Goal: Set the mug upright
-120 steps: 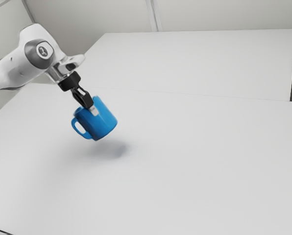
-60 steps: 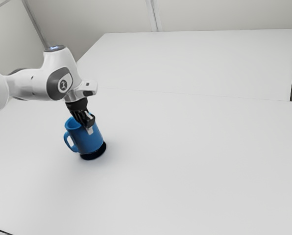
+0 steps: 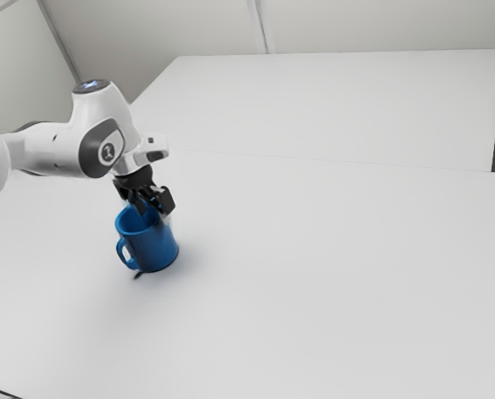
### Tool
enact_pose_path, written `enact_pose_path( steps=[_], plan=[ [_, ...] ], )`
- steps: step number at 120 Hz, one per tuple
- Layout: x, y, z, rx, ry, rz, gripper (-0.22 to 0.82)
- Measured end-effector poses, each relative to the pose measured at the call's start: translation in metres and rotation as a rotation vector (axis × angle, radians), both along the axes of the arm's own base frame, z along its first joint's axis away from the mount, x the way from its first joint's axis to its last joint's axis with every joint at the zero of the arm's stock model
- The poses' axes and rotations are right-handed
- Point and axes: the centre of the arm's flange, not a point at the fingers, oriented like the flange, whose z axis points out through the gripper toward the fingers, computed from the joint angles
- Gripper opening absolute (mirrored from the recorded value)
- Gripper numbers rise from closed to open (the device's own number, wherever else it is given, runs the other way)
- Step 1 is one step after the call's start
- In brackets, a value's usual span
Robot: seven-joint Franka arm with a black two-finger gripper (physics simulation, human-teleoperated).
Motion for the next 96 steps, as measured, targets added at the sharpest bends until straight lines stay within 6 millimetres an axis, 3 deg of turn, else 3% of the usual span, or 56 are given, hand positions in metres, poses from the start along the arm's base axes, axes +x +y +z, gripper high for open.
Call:
enact_pose_path(
  steps=[15, 29, 45, 63, 75, 96],
  plan=[
    [0.002, -0.006, 0.045, -0.004, -0.058, 0.019, 0.52],
    [0.029, -0.012, 0.101, -0.008, -0.102, 0.026, 0.55],
    [0.062, -0.018, 0.151, -0.016, -0.111, 0.029, 0.58],
    [0.061, -0.022, 0.203, -0.017, -0.103, 0.038, 0.59],
    [0.054, -0.028, 0.215, -0.018, -0.07, 0.036, 0.6],
    [0.046, -0.028, 0.215, -0.019, -0.016, 0.048, 0.6]
  ],
)
